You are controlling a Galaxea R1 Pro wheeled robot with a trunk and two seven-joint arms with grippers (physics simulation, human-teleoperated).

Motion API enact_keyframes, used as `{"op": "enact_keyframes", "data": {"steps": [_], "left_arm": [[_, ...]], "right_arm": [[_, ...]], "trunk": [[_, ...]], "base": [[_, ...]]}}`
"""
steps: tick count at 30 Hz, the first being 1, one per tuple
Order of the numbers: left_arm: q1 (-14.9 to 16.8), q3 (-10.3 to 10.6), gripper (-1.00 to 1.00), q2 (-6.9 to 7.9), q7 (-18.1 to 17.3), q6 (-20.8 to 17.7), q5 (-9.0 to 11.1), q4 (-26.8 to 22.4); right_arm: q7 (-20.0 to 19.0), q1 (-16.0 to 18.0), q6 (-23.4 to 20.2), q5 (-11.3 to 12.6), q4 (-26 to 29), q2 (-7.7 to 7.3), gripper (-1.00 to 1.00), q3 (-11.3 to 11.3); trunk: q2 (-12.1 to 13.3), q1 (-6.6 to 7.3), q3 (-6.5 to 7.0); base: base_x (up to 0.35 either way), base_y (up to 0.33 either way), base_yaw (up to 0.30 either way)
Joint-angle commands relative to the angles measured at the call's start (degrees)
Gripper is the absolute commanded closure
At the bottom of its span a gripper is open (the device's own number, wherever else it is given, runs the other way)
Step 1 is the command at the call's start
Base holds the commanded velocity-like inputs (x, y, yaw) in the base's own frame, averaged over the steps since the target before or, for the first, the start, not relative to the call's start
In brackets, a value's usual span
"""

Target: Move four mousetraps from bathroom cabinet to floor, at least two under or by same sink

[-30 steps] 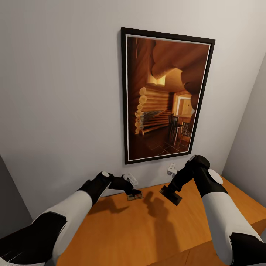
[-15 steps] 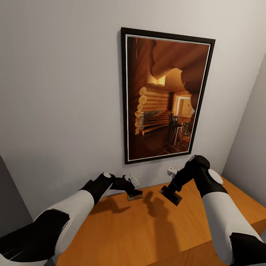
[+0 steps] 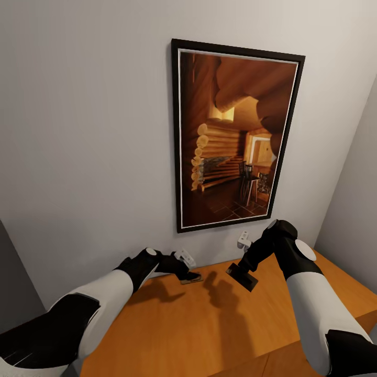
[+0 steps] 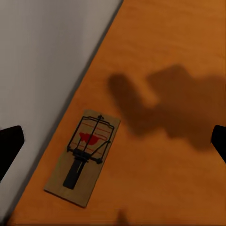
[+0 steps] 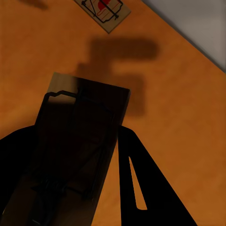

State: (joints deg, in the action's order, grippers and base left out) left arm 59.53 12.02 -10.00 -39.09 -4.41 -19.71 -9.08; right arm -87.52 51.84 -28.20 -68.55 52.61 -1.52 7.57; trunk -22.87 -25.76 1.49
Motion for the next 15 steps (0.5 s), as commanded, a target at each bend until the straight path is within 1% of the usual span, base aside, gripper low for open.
{"op": "enact_keyframes", "data": {"steps": [1,10,15], "left_arm": [[0.2,0.0,-1.00,0.00,-0.1,-0.3,0.0,0.3],[2.1,0.0,-1.00,0.00,1.0,2.5,-0.6,5.0],[2.5,0.0,-1.00,0.00,1.1,2.9,-0.7,6.0]], "right_arm": [[-0.4,0.0,-0.6,-0.3,0.0,0.02,1.00,0.1],[-0.4,0.0,-0.6,-0.3,0.0,0.02,1.00,0.1],[-0.4,0.0,-0.6,-0.3,0.0,0.02,1.00,0.1]], "trunk": [[0.0,-0.02,-0.03],[0.0,-0.02,-0.03],[0.0,-0.02,-0.03]], "base": [[0.000,0.000,0.000],[0.000,0.000,0.000],[0.000,0.000,0.000]]}}
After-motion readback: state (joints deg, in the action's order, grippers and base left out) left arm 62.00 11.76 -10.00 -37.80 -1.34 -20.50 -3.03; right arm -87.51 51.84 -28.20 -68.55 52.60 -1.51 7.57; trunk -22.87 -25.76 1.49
